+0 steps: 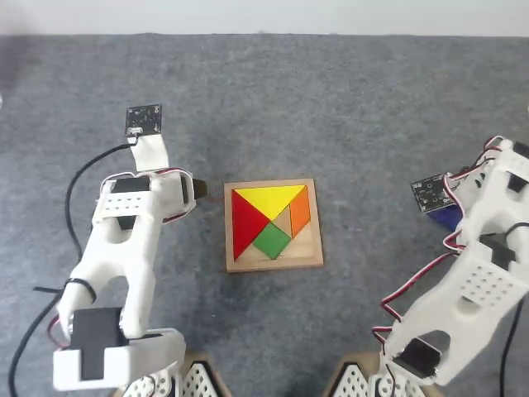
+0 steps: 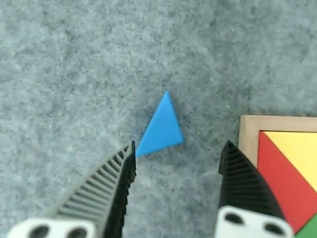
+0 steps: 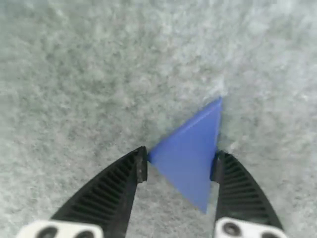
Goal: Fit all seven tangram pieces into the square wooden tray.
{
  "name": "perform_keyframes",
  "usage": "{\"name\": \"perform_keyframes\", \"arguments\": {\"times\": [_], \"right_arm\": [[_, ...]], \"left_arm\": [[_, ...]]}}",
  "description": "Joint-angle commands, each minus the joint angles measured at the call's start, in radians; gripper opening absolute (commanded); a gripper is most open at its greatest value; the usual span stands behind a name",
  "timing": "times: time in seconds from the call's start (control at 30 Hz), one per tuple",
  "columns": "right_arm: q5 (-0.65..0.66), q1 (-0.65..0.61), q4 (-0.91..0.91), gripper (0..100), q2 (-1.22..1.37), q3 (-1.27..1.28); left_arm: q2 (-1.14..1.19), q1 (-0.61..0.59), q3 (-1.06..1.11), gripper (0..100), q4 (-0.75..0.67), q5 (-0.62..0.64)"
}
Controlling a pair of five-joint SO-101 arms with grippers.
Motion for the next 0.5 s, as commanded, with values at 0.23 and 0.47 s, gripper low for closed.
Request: {"name": "perform_keyframes", "arguments": {"times": [0.23,0.47], "right_arm": [[-0.072,0.018,0.199,19.0,-0.094,-0.052],[-0.163,-0.102,0.297,19.0,-0.231,-0.049]], "left_arm": [[-0.037,0.002,-0.002,27,-0.014,0.009],[-0.037,0.003,-0.002,27,-0.015,0.009]]}}
